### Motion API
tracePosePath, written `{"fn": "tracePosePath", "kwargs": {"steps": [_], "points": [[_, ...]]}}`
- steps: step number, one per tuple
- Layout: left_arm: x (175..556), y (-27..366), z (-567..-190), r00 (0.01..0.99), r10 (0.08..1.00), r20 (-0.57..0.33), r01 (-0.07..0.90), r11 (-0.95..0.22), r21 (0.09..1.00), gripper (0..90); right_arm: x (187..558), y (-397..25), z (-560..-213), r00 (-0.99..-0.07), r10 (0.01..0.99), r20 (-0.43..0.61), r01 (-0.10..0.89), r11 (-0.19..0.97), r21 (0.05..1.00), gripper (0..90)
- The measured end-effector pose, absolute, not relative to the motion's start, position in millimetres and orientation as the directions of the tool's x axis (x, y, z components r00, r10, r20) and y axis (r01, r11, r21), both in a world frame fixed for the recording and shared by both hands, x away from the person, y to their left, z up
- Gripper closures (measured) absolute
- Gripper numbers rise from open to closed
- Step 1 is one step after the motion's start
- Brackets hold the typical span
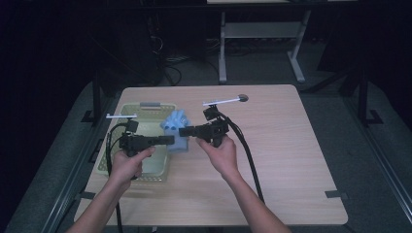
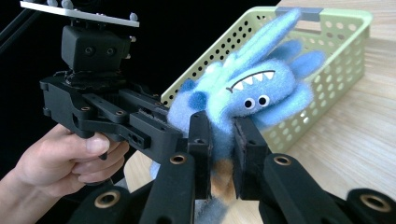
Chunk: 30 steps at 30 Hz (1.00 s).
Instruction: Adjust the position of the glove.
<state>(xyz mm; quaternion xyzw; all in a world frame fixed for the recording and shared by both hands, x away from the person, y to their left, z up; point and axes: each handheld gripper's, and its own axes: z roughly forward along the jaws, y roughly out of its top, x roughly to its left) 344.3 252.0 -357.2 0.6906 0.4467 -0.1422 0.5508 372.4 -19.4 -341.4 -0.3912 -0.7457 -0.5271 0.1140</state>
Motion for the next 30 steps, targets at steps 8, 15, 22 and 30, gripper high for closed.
{"fn": "tracePosePath", "kwargs": {"steps": [8, 15, 22, 30], "points": [[344, 267, -357, 0.556, 0.472, -0.684, 0.772, 0.011, 0.635, 75.4, 376, -4, -341, -0.671, 0.45, 0.589, 0.708, 0.154, 0.69, 79.4], [345, 278, -357, 0.541, 0.48, -0.691, 0.78, 0.022, 0.626, 75.4, 381, 7, -343, -0.672, 0.438, 0.597, 0.712, 0.16, 0.684, 79.4], [347, 293, -359, 0.528, 0.491, -0.694, 0.783, 0.035, 0.62, 75.4, 388, 23, -344, -0.671, 0.425, 0.608, 0.718, 0.171, 0.674, 79.4], [348, 308, -358, 0.516, 0.505, -0.692, 0.787, 0.039, 0.615, 75.4, 394, 40, -347, -0.677, 0.41, 0.611, 0.717, 0.185, 0.672, 79.4]]}}
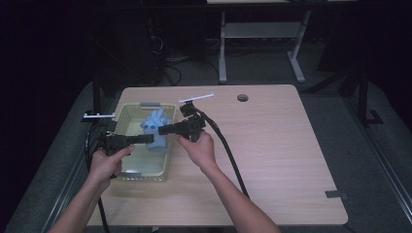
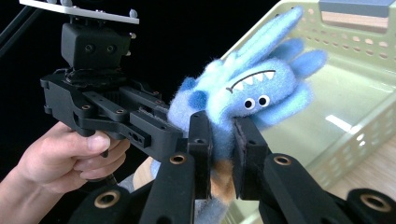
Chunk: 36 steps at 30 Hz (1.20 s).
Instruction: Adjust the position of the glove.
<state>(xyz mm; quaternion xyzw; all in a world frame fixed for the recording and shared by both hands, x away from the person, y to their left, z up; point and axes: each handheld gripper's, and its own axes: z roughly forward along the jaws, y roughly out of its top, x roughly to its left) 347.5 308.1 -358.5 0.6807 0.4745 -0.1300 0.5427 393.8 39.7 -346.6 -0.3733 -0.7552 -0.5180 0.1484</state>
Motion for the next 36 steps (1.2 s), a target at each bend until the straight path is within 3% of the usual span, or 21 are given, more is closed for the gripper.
{"fn": "tracePosePath", "kwargs": {"steps": [36], "points": [[356, 349, -375, 0.449, 0.544, -0.709, 0.826, 0.049, 0.561, 75.5, 410, 85, -373, -0.651, 0.386, 0.654, 0.75, 0.199, 0.63, 79.1]]}}
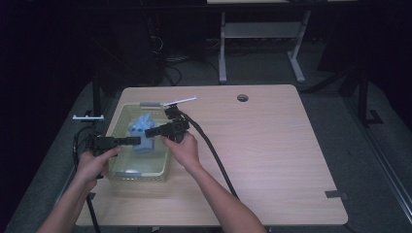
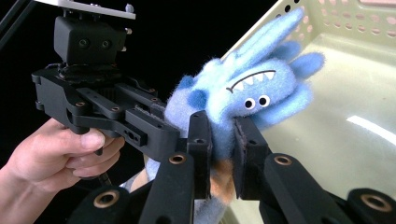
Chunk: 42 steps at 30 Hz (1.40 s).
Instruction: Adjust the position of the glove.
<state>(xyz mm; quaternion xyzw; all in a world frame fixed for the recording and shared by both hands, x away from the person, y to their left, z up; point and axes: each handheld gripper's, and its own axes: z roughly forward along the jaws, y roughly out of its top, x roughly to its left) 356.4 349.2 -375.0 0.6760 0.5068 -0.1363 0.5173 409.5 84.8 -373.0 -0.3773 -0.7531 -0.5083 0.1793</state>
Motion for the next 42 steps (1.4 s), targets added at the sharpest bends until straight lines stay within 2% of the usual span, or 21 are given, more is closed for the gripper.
{"fn": "tracePosePath", "kwargs": {"steps": [29, 42], "points": [[362, 371, -397, 0.385, 0.601, -0.701, 0.875, 0.004, 0.484, 75.5, 417, 109, -411, -0.601, 0.393, 0.696, 0.797, 0.229, 0.559, 76.8], [364, 367, -400, 0.369, 0.631, -0.683, 0.885, -0.013, 0.466, 75.6, 416, 108, -416, -0.59, 0.418, 0.691, 0.805, 0.235, 0.545, 76.5]]}}
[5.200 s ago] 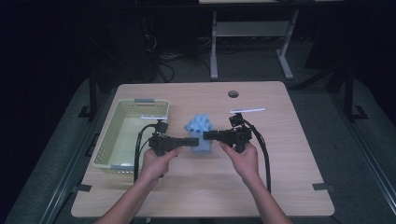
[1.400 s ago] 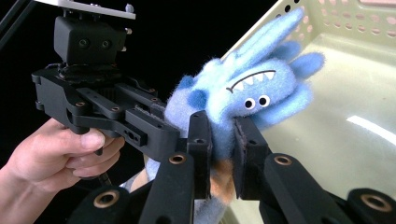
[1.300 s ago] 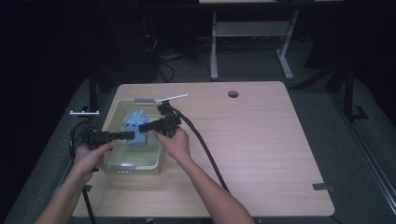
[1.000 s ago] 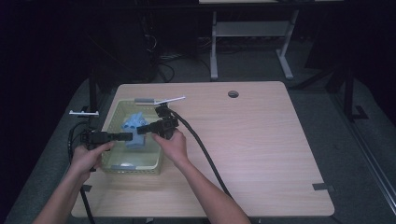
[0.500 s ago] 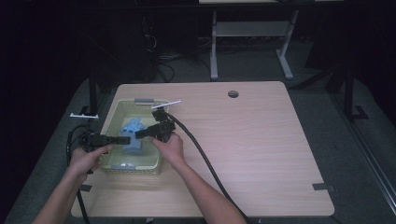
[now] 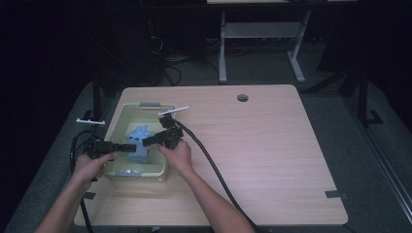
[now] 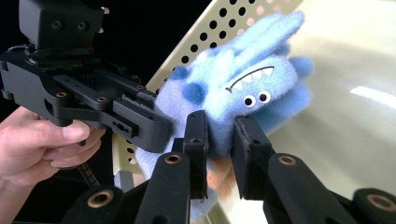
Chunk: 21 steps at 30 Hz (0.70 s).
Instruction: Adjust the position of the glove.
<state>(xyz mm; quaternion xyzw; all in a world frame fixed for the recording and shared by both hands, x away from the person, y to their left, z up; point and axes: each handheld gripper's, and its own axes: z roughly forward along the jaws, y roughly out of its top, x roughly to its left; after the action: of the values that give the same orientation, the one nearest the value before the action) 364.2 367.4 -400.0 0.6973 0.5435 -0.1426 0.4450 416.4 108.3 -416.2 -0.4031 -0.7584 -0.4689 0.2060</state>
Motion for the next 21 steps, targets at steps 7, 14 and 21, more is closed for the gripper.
{"fn": "tracePosePath", "kwargs": {"steps": [7, 14, 21], "points": [[366, 364, -402, 0.356, 0.654, -0.667, 0.89, -0.021, 0.455, 75.7, 417, 107, -417, -0.592, 0.435, 0.678, 0.802, 0.239, 0.547, 75.9], [368, 362, -406, 0.327, 0.701, -0.633, 0.903, -0.036, 0.427, 75.7, 417, 100, -415, -0.597, 0.451, 0.663, 0.796, 0.234, 0.558, 74.9], [372, 356, -412, 0.317, 0.762, -0.565, 0.913, -0.083, 0.4, 75.4, 413, 94, -410, -0.606, 0.446, 0.659, 0.789, 0.23, 0.57, 74.8]]}}
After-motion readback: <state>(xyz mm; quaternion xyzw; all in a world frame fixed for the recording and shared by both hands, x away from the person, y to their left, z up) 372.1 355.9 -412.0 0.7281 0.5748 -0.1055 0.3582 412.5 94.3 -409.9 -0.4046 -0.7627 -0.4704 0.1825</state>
